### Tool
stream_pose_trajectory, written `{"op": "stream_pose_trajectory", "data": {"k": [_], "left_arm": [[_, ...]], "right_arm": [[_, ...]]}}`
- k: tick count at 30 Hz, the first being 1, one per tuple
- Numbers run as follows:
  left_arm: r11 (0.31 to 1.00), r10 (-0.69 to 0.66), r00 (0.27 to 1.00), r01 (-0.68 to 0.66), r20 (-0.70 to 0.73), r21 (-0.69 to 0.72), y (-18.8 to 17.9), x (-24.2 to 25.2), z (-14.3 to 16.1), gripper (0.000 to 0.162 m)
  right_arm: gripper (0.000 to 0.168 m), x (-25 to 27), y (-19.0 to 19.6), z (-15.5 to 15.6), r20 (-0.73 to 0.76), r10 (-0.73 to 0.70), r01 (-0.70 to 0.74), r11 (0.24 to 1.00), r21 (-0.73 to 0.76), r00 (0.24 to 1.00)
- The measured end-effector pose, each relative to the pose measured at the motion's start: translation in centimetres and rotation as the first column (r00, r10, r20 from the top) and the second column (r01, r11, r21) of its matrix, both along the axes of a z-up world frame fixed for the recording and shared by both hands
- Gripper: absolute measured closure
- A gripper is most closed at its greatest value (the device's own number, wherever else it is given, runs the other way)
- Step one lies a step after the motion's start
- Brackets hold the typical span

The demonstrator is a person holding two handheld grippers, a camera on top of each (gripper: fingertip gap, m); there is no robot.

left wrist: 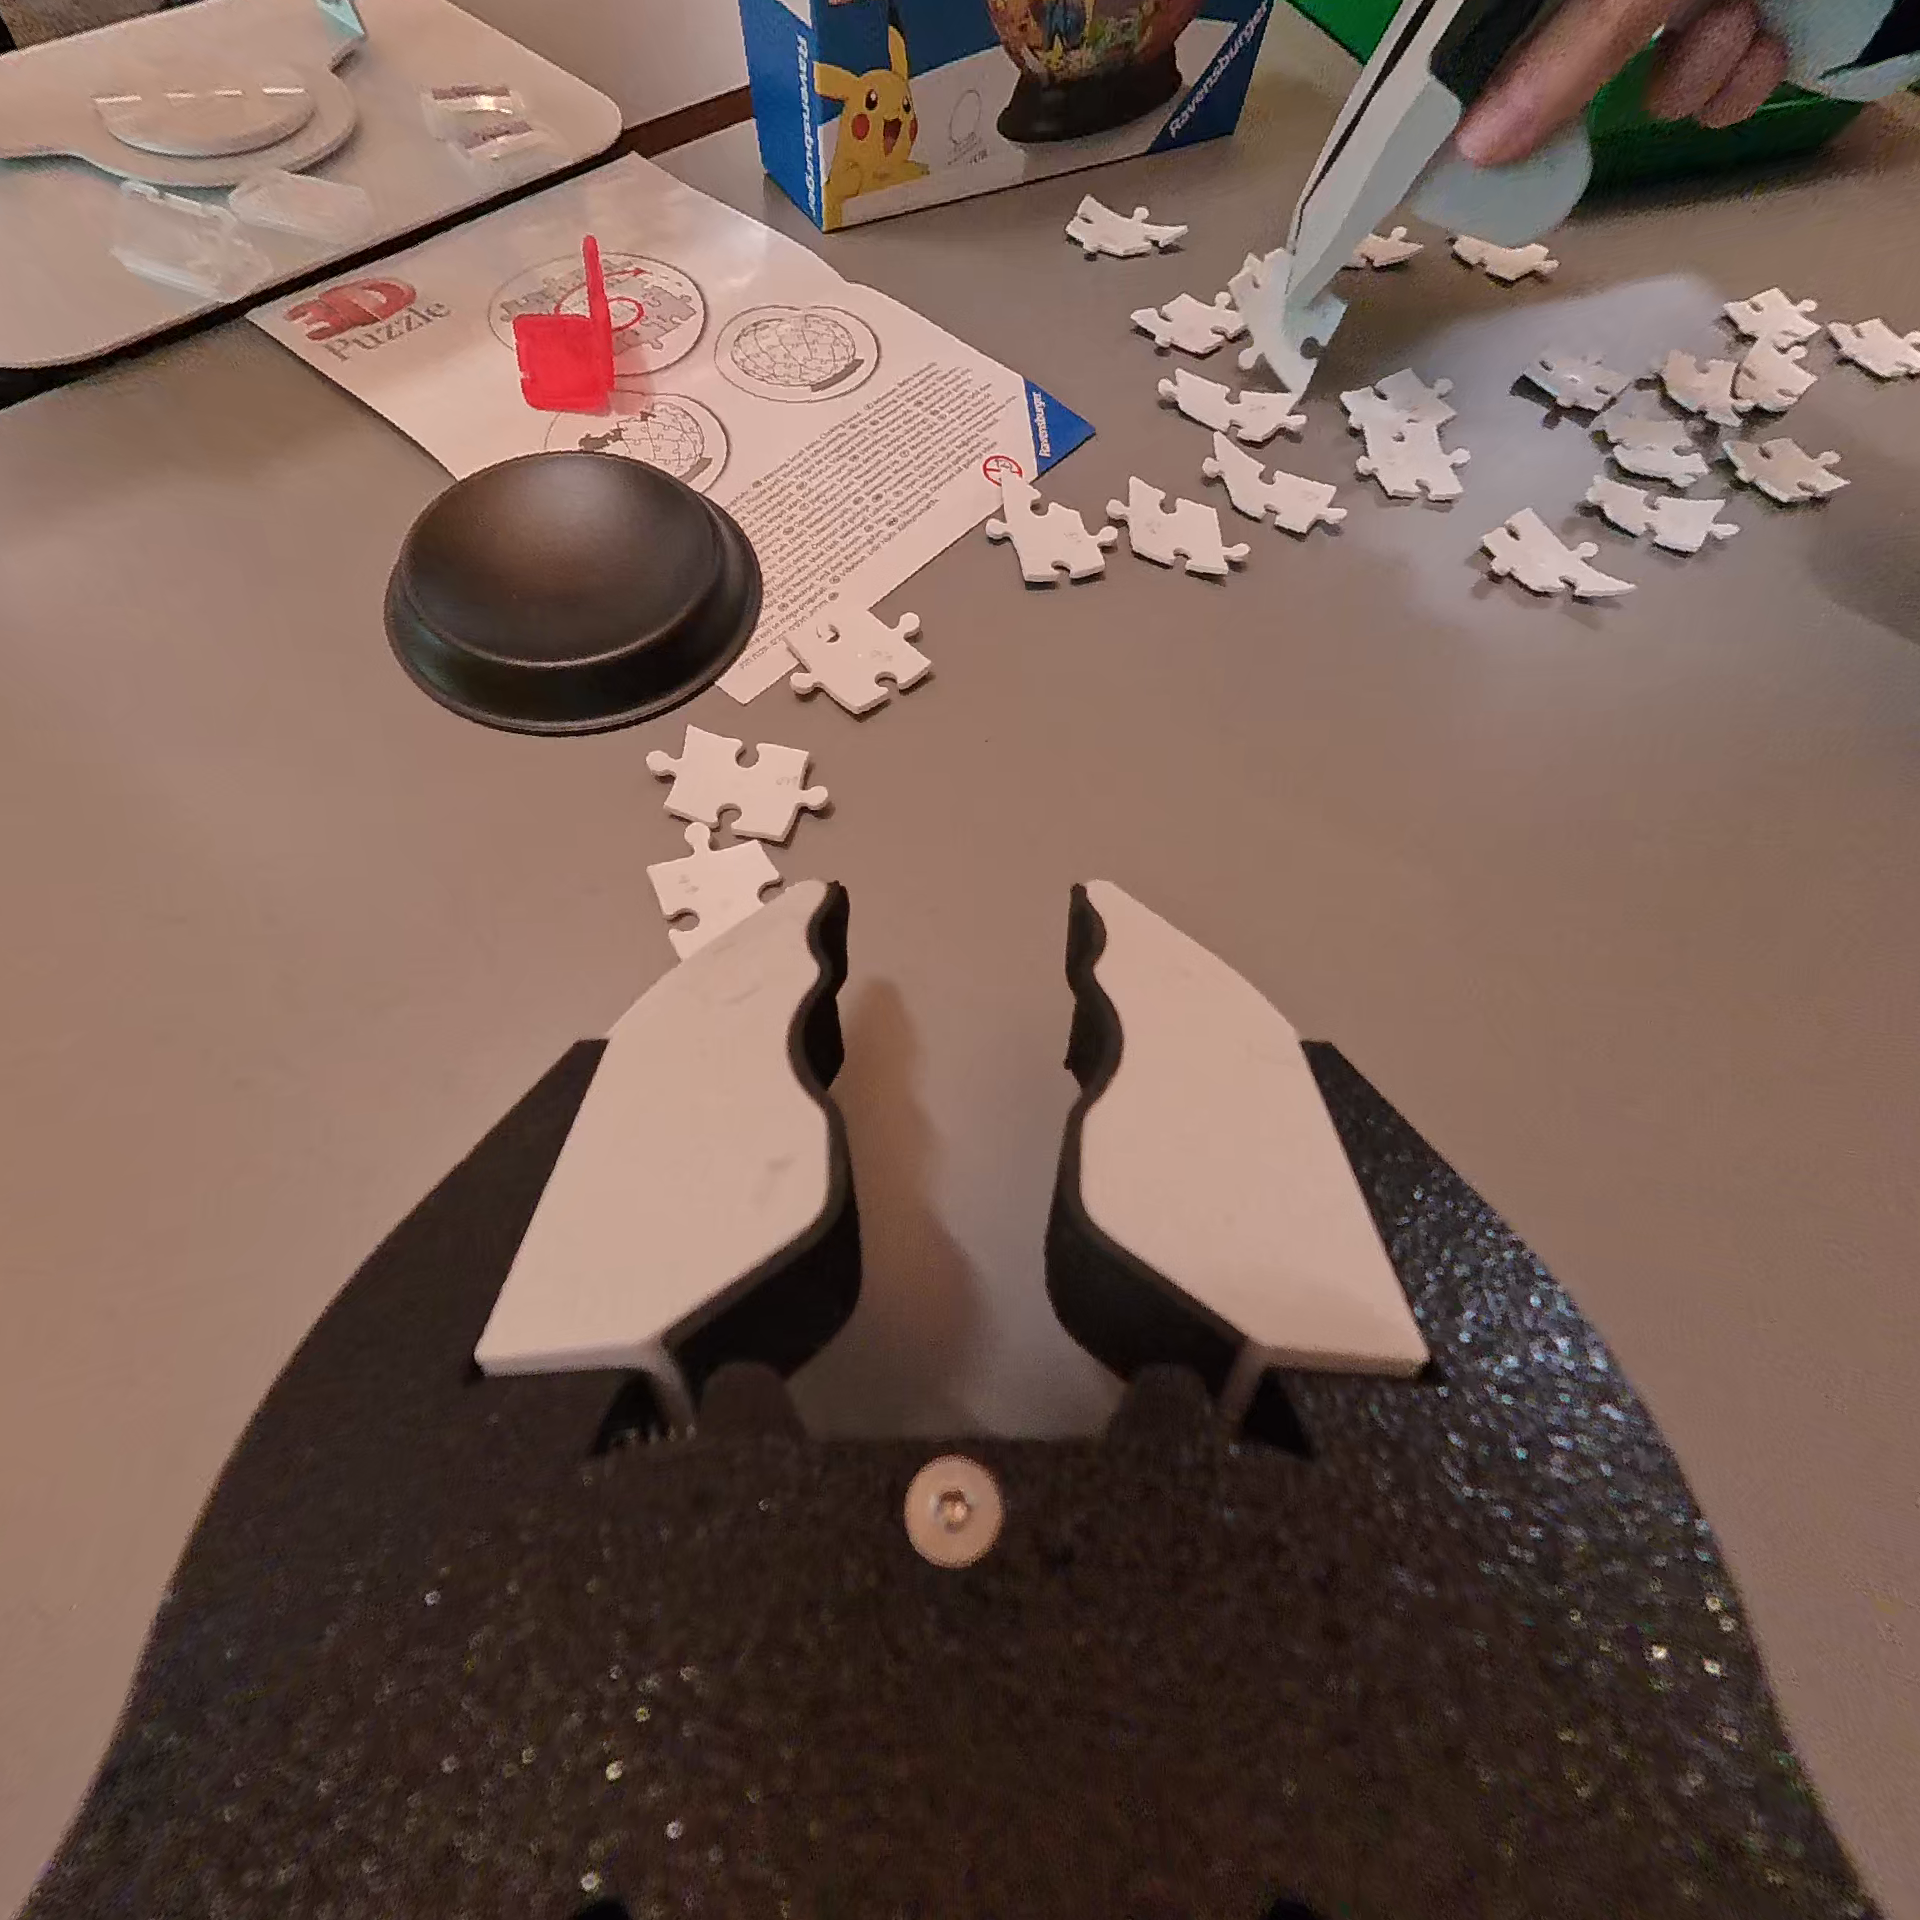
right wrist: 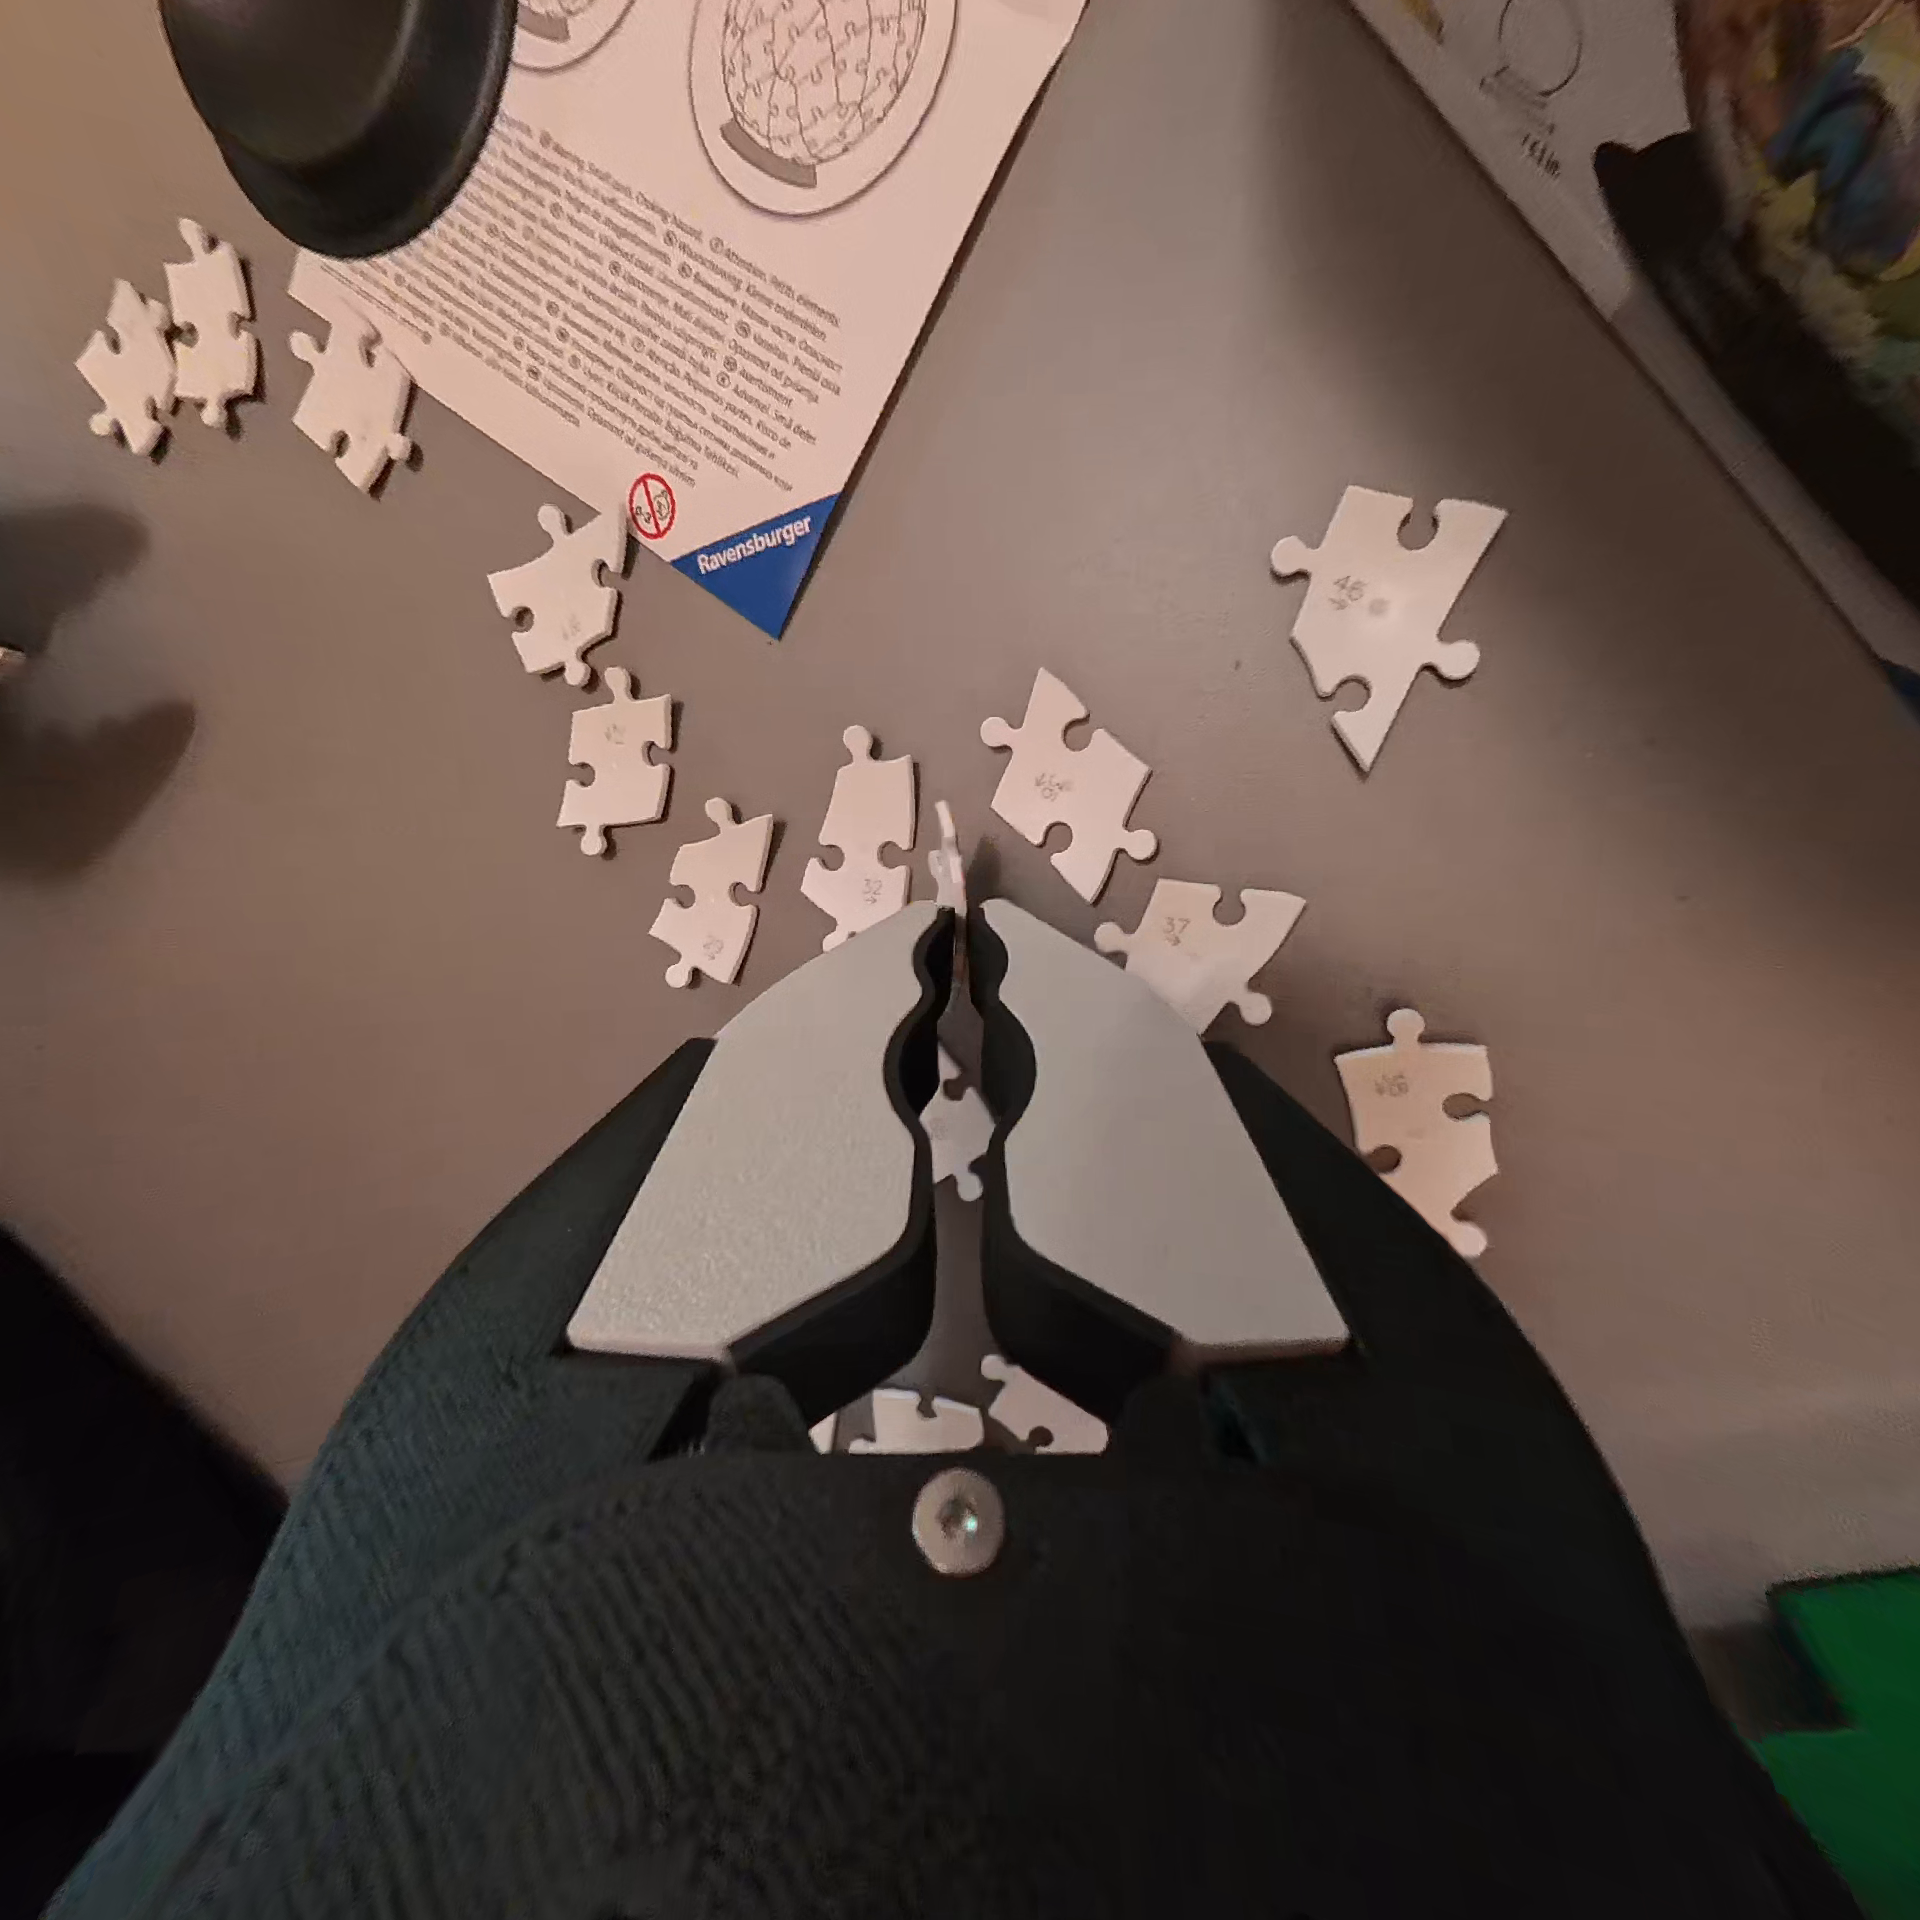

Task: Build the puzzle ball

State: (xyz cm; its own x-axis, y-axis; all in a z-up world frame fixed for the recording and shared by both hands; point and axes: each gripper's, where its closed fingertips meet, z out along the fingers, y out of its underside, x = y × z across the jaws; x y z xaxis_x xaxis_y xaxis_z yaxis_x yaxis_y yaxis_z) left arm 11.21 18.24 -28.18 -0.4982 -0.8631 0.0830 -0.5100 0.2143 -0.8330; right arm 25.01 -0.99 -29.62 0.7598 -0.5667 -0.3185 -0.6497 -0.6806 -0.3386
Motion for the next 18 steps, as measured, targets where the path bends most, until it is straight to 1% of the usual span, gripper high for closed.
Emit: {"op": "stream_pose_trajectory", "data": {"k": [2,5,8,13,16,18], "left_arm": [[1.0,-0.006,1.0,0.006,-0.004,0.004,-0.1,0.0,-0.1,0.122],[1.0,-0.014,1.0,0.014,-0.009,0.012,-0.2,-0.1,-0.2,0.122],[1.0,-0.018,1.0,0.018,-0.01,0.023,-0.3,-0.1,-0.3,0.122],[0.999,-0.027,1.0,0.028,-0.015,0.042,-0.4,-0.1,-0.5,0.122],[0.998,-0.032,0.999,0.033,-0.013,0.05,-0.5,-0.2,-0.6,0.122],[0.998,-0.033,0.999,0.034,-0.013,0.053,-0.5,-0.2,-0.6,0.122]], "right_arm": [[0.166,0.3,0.6,0.1,0.004,0.009,-0.009,1.0,0.021,1.0],[0.165,0.8,1.0,-0.2,0.008,0.028,-0.027,1.0,-0.005,1.0],[0.166,1.2,2.2,-0.2,0.034,0.049,-0.05,0.999,0.009,0.998],[0.166,2.2,4.8,0.1,0.06,0.023,-0.029,0.995,0.094,0.998],[0.166,2.3,6.1,-0.2,0.029,-0.016,0.011,0.986,0.165,0.999],[0.165,2.5,6.3,-0.4,0.032,-0.032,0.026,0.984,0.178,0.999]]}}
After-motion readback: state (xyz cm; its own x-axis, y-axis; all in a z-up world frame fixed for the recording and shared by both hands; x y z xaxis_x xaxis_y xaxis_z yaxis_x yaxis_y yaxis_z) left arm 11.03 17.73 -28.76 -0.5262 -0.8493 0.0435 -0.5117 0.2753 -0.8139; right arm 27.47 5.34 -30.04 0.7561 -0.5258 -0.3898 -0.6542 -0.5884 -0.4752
